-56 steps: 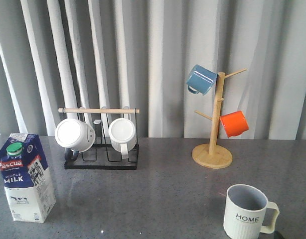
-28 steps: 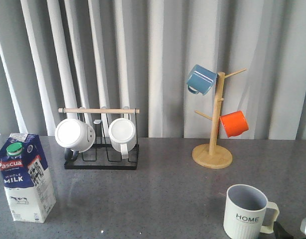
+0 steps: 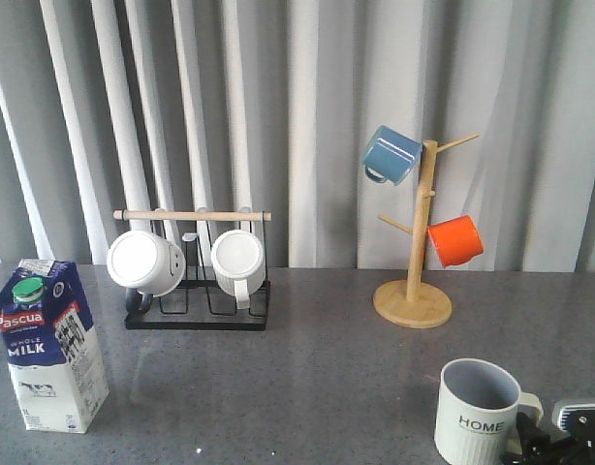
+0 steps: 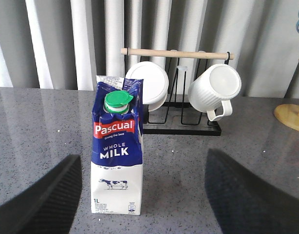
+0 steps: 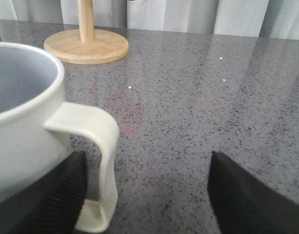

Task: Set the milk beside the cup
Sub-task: 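Grasp the white HOME mug with the right gripper and slide it toward the table center, then open the right gripper and withdraw it from the mug, then move the left gripper toward the Pascual milk carton, then grasp the milk carton with the left gripper and lift it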

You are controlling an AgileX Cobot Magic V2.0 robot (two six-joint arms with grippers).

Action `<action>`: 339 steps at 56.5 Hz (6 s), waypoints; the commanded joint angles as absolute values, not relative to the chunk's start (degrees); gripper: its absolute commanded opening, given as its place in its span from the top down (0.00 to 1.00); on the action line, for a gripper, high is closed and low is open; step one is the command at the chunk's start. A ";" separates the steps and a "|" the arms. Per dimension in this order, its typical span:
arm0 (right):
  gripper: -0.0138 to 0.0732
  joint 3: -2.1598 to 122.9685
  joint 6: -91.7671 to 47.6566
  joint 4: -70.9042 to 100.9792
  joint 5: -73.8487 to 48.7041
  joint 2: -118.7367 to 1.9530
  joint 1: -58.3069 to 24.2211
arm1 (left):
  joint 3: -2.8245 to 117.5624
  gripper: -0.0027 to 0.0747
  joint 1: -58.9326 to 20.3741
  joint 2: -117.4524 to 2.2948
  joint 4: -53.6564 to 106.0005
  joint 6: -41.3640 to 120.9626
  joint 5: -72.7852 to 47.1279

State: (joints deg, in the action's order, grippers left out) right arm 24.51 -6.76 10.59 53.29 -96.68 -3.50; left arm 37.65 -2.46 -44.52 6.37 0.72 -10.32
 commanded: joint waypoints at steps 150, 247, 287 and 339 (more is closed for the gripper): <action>0.40 39.39 -20.16 22.39 42.54 -86.34 -32.11 | 39.72 0.32 -2.97 -44.78 6.90 0.69 -5.98; 0.85 39.39 -13.38 5.81 2.88 -39.51 -11.04 | 39.72 0.32 -2.97 -44.78 6.90 0.69 -5.86; 0.85 39.39 -13.38 5.81 2.88 -39.51 -11.04 | 39.72 0.02 -3.02 -49.24 6.95 0.62 11.31; 0.85 39.39 -13.38 5.81 2.87 -39.51 -11.04 | 39.72 0.05 -2.97 -84.82 6.88 -0.45 46.66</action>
State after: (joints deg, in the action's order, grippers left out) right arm 37.90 -13.35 6.04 -1.06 -39.65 -11.51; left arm 37.77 -2.46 -84.68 6.61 0.47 40.02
